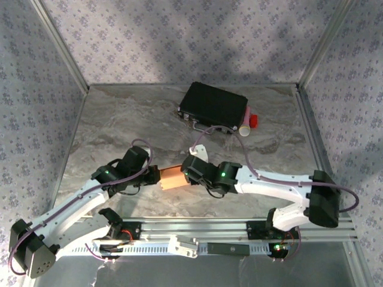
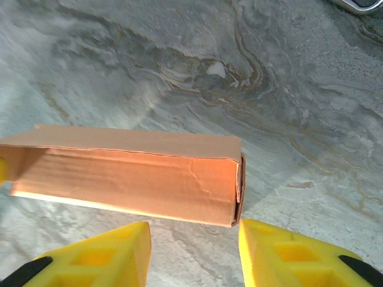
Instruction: Fold the paper box
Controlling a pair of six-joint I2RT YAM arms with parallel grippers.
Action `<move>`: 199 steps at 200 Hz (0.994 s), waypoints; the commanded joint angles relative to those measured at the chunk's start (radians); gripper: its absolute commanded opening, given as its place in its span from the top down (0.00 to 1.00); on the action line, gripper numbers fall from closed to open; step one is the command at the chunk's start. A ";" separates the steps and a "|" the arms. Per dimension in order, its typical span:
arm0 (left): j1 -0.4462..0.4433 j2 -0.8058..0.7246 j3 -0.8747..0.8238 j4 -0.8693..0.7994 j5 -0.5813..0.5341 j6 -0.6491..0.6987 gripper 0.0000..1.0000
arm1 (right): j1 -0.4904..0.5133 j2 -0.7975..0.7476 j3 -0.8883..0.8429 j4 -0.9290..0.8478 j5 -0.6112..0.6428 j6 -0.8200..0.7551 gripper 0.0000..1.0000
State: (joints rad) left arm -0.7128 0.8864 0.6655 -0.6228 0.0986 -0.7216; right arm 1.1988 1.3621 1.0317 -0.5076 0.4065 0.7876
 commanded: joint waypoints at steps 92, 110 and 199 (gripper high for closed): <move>-0.033 0.019 0.007 -0.035 -0.031 -0.022 0.95 | -0.071 -0.188 -0.227 0.304 -0.112 0.869 0.25; -0.035 0.019 0.009 -0.032 -0.031 -0.023 0.96 | -0.095 -0.164 -0.253 0.362 -0.173 0.940 0.19; -0.041 0.028 0.015 -0.032 -0.031 -0.018 0.95 | -0.206 -0.007 -0.309 0.578 -0.363 0.999 0.20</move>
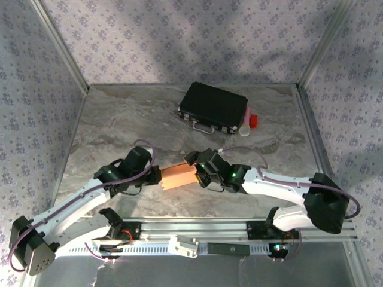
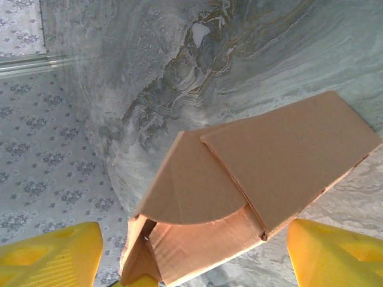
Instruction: Fold the paper box
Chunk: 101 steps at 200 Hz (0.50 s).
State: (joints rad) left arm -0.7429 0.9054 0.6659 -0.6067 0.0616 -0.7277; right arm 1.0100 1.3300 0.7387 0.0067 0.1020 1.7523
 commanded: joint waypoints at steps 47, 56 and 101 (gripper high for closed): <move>-0.018 0.006 0.026 -0.042 0.014 -0.007 0.88 | -0.025 0.047 -0.071 0.103 -0.081 0.052 0.32; -0.022 0.004 0.033 -0.045 0.017 -0.007 0.79 | -0.026 0.045 -0.080 0.106 -0.081 0.053 0.36; -0.065 -0.089 0.080 -0.054 0.007 -0.040 0.44 | -0.030 0.048 -0.089 0.105 -0.078 0.047 0.43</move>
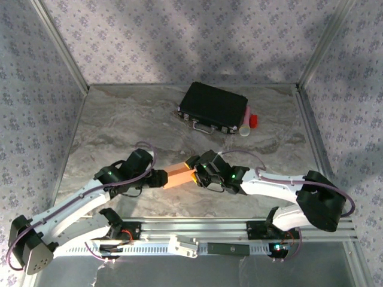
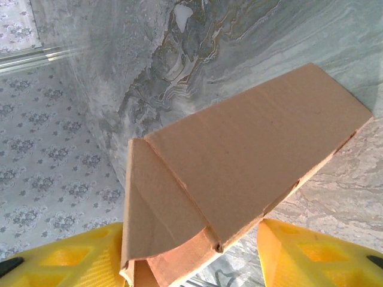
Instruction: Fold the paper box
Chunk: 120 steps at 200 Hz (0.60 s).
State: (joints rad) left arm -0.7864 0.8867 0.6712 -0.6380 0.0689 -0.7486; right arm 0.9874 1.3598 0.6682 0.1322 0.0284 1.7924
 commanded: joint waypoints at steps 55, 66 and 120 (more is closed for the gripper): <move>0.017 -0.197 0.024 0.020 -0.041 -0.098 0.46 | -0.014 0.036 -0.017 -0.012 -0.019 0.002 0.45; 0.047 -0.196 -0.008 0.053 -0.012 -0.114 0.48 | -0.015 0.039 -0.018 -0.008 -0.022 0.002 0.46; 0.120 -0.176 -0.106 0.161 0.039 -0.138 0.50 | -0.017 0.038 -0.023 -0.009 -0.027 0.001 0.46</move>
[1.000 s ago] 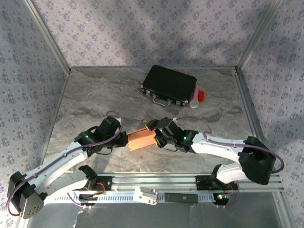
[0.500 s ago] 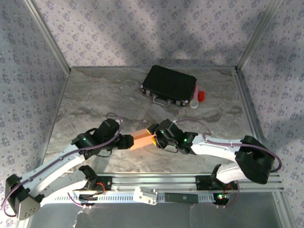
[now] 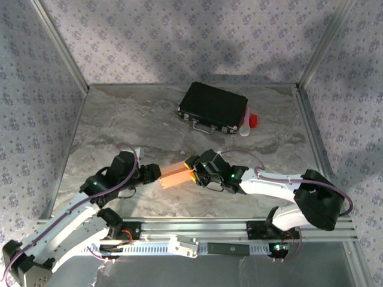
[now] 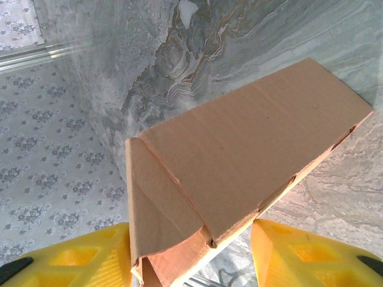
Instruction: Fold the paper box
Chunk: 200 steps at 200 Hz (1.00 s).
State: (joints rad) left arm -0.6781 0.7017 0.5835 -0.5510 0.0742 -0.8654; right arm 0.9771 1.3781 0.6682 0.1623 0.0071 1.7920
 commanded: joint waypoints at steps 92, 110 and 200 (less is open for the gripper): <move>0.026 0.025 -0.126 0.157 0.046 -0.037 0.63 | -0.011 0.021 -0.026 -0.039 -0.018 -0.015 0.49; 0.026 0.022 -0.134 0.152 0.043 -0.035 0.65 | -0.015 0.020 -0.027 -0.042 -0.023 -0.018 0.49; 0.026 0.027 -0.148 0.148 0.042 -0.026 0.73 | -0.066 -0.167 0.008 -0.204 -0.018 -0.243 0.31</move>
State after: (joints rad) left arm -0.6609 0.7219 0.4549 -0.3771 0.1184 -0.9028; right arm 0.9333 1.2953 0.6647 0.0509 -0.0208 1.6520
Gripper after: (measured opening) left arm 0.277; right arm 0.668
